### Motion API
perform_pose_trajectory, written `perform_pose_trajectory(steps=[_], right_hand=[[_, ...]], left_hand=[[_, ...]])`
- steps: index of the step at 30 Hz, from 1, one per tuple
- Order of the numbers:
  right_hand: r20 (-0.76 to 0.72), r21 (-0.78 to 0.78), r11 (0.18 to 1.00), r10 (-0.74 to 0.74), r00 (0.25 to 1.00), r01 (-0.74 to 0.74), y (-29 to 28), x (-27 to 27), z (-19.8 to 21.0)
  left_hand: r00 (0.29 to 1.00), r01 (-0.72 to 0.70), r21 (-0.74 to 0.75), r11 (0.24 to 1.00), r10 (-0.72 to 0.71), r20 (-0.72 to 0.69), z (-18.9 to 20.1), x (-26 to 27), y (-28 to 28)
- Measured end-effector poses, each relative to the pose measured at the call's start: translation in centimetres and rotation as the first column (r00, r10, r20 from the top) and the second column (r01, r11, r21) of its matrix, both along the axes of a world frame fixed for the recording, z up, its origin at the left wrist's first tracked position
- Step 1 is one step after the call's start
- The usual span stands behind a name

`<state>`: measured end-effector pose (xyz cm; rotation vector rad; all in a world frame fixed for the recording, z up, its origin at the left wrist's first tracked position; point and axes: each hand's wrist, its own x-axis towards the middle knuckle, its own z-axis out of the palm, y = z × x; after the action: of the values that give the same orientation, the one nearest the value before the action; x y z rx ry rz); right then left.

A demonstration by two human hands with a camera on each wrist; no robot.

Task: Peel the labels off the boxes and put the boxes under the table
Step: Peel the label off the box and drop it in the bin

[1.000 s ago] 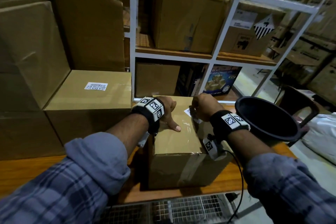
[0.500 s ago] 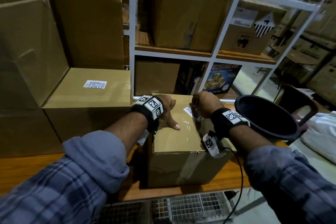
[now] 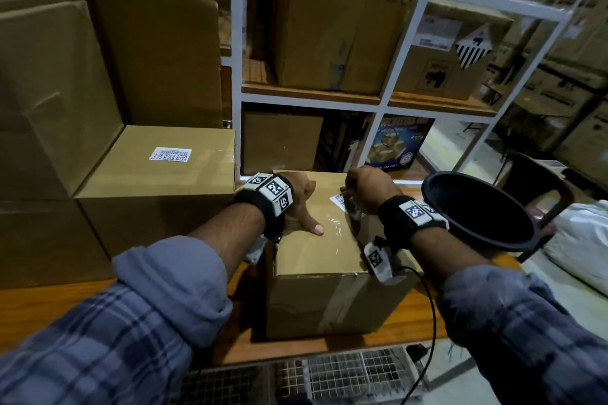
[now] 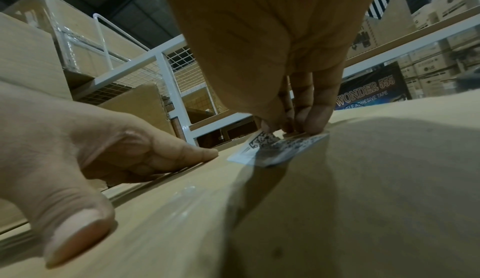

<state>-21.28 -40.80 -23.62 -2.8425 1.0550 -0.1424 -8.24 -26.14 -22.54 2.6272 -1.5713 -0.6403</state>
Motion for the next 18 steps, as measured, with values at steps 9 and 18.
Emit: perform_pose_trajectory(steps=[9,18], right_hand=[[0.029,0.027,1.000,0.001,1.000,-0.002,0.05,-0.29,-0.08],[0.038,0.058,0.998,-0.011,0.999,0.009,0.23,-0.43,0.15]], left_hand=[[1.000,-0.018,0.001,1.000,0.018,-0.016,-0.27,0.29,-0.08],[0.999,-0.002,0.014,1.000,0.001,0.038,-0.54,0.38,0.04]])
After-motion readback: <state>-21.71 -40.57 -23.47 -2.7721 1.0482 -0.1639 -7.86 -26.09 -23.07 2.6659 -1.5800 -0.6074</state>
